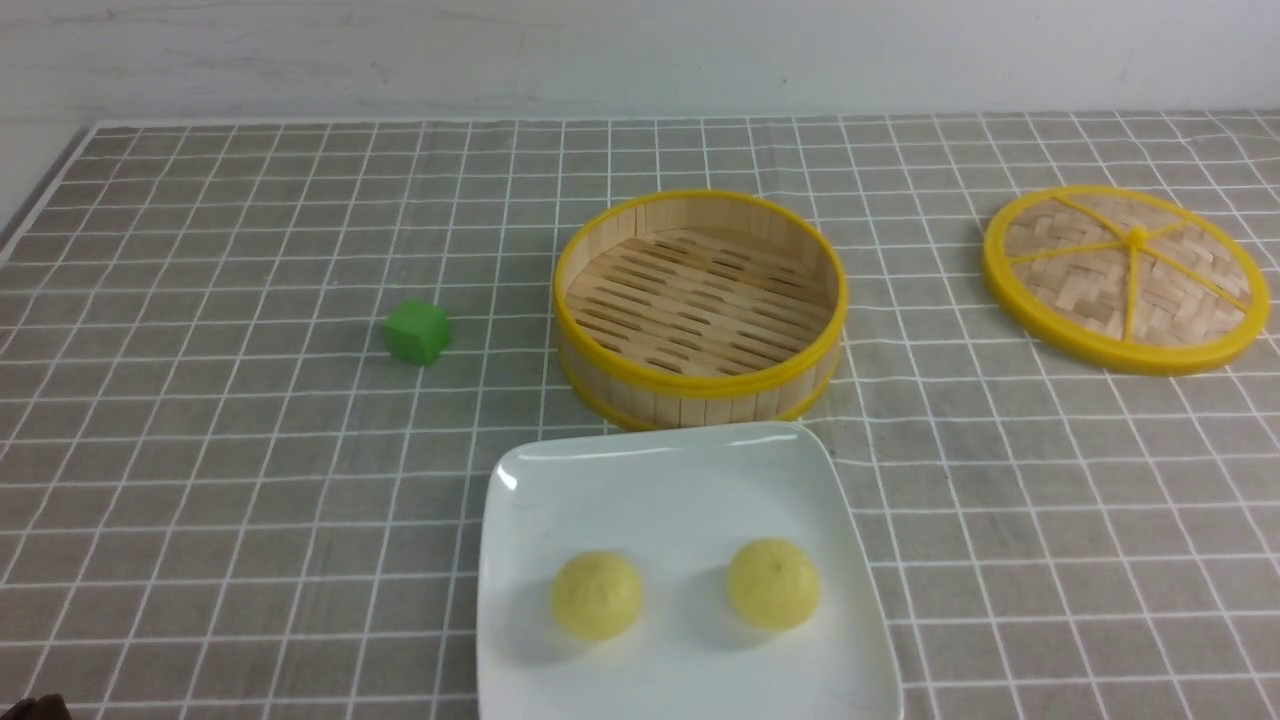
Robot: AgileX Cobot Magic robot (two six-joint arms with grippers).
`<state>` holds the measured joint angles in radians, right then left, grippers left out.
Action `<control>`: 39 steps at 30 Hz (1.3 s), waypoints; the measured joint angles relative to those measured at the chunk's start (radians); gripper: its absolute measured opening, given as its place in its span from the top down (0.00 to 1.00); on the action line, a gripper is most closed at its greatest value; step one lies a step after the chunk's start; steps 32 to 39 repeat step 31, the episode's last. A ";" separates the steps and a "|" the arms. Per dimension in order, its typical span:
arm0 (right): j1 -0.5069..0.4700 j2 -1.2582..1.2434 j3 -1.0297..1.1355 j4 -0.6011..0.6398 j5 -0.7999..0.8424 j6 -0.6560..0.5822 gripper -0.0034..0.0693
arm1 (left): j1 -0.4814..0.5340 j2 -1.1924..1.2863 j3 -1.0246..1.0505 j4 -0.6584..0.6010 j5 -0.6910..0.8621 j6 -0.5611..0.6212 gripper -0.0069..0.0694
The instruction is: Put the steamed buns into the plate on the grey tablecloth.
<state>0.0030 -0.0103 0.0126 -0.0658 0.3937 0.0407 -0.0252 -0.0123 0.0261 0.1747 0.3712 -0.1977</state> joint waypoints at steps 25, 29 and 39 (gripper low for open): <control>0.000 0.000 0.000 0.000 0.000 0.000 0.73 | 0.000 0.000 0.000 0.131 0.009 0.000 0.78; 0.000 0.000 0.000 0.000 0.000 0.000 0.72 | 0.000 0.000 0.000 0.150 0.011 0.000 0.78; 0.000 0.000 0.000 0.000 0.000 0.000 0.72 | 0.000 0.000 0.000 0.153 0.011 0.000 0.77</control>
